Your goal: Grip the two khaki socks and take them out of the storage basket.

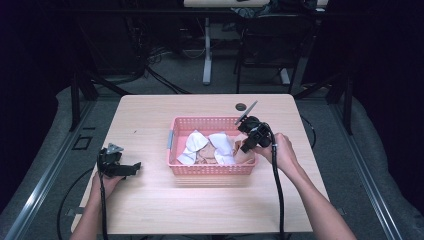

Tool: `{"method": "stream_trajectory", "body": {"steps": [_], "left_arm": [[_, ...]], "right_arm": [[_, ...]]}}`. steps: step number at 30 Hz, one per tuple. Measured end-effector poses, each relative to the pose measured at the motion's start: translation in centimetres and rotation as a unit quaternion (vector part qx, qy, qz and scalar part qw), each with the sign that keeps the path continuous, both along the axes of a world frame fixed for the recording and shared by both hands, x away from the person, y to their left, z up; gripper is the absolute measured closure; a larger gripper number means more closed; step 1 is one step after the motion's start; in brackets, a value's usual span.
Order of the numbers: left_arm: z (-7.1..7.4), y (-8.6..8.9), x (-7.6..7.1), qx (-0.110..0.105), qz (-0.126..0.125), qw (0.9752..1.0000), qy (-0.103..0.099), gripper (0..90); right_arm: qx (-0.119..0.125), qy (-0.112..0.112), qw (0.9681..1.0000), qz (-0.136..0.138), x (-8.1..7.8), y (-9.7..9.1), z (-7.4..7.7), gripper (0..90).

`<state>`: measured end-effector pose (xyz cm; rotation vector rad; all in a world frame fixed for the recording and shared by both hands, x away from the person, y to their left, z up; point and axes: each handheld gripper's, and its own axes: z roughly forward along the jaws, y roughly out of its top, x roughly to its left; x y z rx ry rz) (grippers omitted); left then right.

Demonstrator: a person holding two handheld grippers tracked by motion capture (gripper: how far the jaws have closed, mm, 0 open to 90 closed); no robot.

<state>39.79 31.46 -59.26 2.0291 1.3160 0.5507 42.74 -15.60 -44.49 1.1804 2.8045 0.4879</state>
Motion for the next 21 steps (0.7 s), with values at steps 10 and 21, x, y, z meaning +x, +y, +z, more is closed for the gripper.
{"method": "stream_trajectory", "body": {"steps": [10, 21], "left_arm": [[0.0, 0.0, 0.0, 0.000, 0.000, 1.0000, 0.000, 0.4], [0.0, 0.0, 0.0, 0.000, 0.000, 1.0000, 0.000, 0.4]], "right_arm": [[0.008, -0.014, 0.9999, 0.000, 0.1, -0.2, 1.8, 87.8], [0.015, -0.026, 0.9996, 0.001, 0.3, -0.5, 3.4, 87.8]]}}
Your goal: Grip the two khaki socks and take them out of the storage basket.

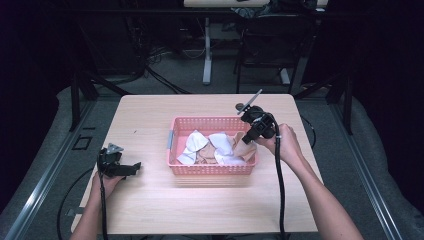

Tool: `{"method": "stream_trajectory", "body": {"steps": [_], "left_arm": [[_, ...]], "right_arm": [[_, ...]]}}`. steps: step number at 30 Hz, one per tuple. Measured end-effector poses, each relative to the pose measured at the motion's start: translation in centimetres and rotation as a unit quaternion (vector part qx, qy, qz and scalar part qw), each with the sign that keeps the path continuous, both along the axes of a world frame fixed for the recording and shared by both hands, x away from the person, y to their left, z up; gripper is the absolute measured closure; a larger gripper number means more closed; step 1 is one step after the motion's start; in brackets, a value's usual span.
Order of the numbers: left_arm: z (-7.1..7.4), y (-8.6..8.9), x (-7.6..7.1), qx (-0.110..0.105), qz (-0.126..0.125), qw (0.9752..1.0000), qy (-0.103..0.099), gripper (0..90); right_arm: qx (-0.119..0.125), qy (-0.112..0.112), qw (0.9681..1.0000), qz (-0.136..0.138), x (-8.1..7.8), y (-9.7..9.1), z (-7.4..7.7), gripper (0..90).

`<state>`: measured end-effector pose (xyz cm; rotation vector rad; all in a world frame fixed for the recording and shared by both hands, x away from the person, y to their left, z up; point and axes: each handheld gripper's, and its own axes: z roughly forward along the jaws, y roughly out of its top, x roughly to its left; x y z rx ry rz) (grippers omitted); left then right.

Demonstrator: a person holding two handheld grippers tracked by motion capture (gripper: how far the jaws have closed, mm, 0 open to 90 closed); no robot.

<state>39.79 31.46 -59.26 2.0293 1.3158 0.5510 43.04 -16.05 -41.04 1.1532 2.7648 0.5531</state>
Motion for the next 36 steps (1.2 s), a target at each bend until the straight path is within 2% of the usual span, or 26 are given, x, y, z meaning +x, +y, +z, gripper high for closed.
{"method": "stream_trajectory", "body": {"steps": [17, 23, 36], "left_arm": [[0.0, 0.0, 0.0, -0.001, 0.001, 1.0000, 0.000, 0.4], [0.0, 0.0, 0.0, 0.000, 0.000, 1.0000, 0.000, 0.4], [0.0, 0.0, 0.0, 0.000, 0.000, 1.0000, 0.000, 0.4]], "right_arm": [[0.003, -0.020, 0.9998, 0.001, 0.4, 0.3, 3.2, 87.8], [0.005, -0.023, 0.9997, -0.001, 0.4, 0.1, 3.6, 87.7], [0.005, -0.033, 0.9993, -0.018, 0.7, -1.5, 5.0, 87.7]]}}
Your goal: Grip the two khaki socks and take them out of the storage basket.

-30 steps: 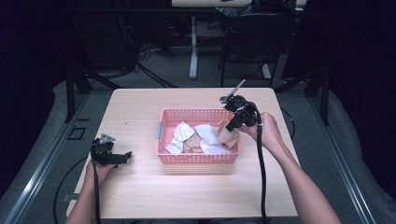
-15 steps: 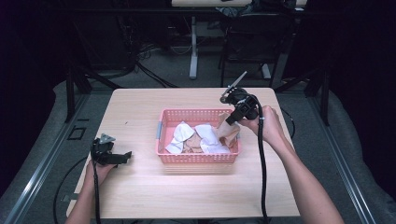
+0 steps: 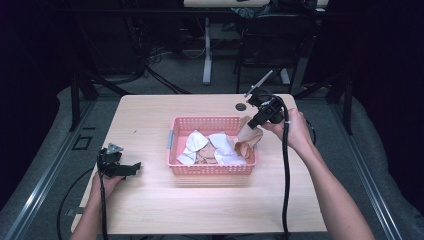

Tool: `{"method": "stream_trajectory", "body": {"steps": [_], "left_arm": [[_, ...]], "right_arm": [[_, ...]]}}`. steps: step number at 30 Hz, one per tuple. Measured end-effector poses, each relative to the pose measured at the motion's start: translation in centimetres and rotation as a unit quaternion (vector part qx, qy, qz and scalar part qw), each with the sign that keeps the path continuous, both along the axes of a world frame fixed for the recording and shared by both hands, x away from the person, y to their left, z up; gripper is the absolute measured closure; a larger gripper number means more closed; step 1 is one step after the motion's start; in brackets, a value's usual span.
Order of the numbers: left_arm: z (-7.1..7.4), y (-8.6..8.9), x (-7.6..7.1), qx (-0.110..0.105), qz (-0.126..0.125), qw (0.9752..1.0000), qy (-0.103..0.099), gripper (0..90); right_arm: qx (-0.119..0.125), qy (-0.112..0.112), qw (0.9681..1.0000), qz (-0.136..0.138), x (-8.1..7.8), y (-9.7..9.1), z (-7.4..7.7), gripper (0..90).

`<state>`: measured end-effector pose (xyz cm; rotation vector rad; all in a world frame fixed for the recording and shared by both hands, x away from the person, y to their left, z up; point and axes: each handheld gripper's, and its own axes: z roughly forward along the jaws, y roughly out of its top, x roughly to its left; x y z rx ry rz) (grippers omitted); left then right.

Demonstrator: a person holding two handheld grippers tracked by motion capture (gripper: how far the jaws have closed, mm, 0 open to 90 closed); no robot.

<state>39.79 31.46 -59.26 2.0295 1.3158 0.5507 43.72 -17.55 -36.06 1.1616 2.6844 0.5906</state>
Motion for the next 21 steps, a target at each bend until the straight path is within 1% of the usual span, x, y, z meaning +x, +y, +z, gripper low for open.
{"method": "stream_trajectory", "body": {"steps": [1, 2, 4, 7, 15, 17, 21], "left_arm": [[0.0, 0.0, 0.0, 0.000, 0.000, 1.0000, 0.000, 0.4], [0.0, 0.0, 0.0, 0.000, 0.000, 1.0000, 0.000, 0.4], [0.0, 0.0, 0.0, 0.000, 0.000, 1.0000, 0.000, 0.4], [0.0, 0.0, 0.0, -0.001, 0.001, 1.0000, 0.000, 0.4], [0.0, 0.0, 0.0, -0.001, 0.001, 1.0000, 0.000, 0.4], [0.0, 0.0, 0.0, 0.000, 0.001, 1.0000, 0.000, 0.4], [0.0, 0.0, 0.0, -0.001, 0.001, 1.0000, 0.000, 0.4]], "right_arm": [[-0.006, 0.000, 1.0000, 0.000, 0.0, -0.3, 0.2, 87.7], [-0.002, -0.001, 1.0000, -0.005, 0.0, -0.4, 0.2, 87.8], [-0.008, 0.000, 1.0000, -0.006, 0.0, -0.9, 0.5, 87.7], [-0.002, -0.004, 0.9999, -0.014, -0.1, -1.6, 0.9, 87.7], [-0.003, -0.009, 0.9996, -0.026, -0.3, -3.3, 1.6, 87.7], [0.001, -0.010, 0.9995, -0.030, -0.3, -3.4, 1.6, 87.8], [-0.002, -0.011, 0.9994, -0.034, -0.4, -4.1, 1.7, 87.8]]}}
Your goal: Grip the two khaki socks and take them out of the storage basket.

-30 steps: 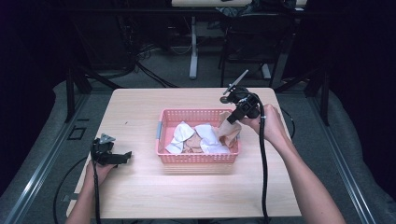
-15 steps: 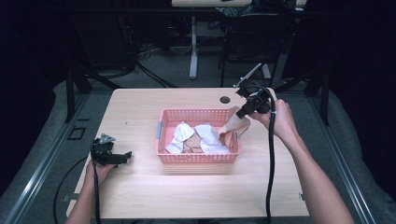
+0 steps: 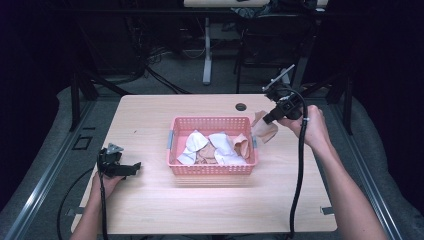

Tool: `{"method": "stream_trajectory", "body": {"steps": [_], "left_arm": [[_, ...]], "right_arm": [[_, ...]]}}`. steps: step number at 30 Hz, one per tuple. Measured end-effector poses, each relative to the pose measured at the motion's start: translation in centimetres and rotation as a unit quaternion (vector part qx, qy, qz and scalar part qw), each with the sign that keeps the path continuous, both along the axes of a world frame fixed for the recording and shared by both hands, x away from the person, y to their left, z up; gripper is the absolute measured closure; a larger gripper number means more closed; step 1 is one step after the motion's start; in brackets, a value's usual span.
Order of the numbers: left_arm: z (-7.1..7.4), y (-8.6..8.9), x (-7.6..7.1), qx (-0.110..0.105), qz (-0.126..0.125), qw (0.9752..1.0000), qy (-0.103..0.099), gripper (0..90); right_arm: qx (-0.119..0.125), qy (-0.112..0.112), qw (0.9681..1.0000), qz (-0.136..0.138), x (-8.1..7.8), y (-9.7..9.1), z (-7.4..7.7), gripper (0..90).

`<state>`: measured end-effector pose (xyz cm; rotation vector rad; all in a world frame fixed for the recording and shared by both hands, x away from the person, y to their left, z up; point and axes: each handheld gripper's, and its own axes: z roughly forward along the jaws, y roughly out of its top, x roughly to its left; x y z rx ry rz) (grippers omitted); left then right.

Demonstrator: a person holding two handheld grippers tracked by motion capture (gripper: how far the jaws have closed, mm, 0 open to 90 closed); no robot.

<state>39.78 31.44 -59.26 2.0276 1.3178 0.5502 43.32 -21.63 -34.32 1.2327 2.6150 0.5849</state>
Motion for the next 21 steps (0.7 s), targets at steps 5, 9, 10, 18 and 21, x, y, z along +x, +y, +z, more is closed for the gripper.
{"method": "stream_trajectory", "body": {"steps": [5, 9, 10, 18, 21], "left_arm": [[0.0, 0.0, 0.0, 0.000, 0.000, 1.0000, 0.000, 0.4], [0.0, 0.0, 0.0, 0.000, 0.000, 1.0000, 0.000, 0.4], [0.0, 0.0, 0.0, 0.000, 0.000, 1.0000, 0.000, 0.4], [0.0, 0.0, 0.0, 0.000, 0.001, 1.0000, 0.000, 0.4], [0.0, 0.0, 0.0, 0.000, 0.001, 1.0000, 0.000, 0.4]], "right_arm": [[0.000, 0.002, 0.9999, -0.011, 0.0, -1.0, 0.0, 87.7], [0.005, 0.004, 0.9998, -0.020, 0.0, -2.0, -0.1, 87.7], [0.006, 0.005, 0.9997, -0.023, 0.0, -2.3, -0.2, 87.7], [0.013, 0.013, 0.9987, -0.048, 0.1, -4.8, -1.3, 87.7], [0.013, 0.018, 0.9981, -0.058, 0.1, -5.7, -1.8, 87.7]]}}
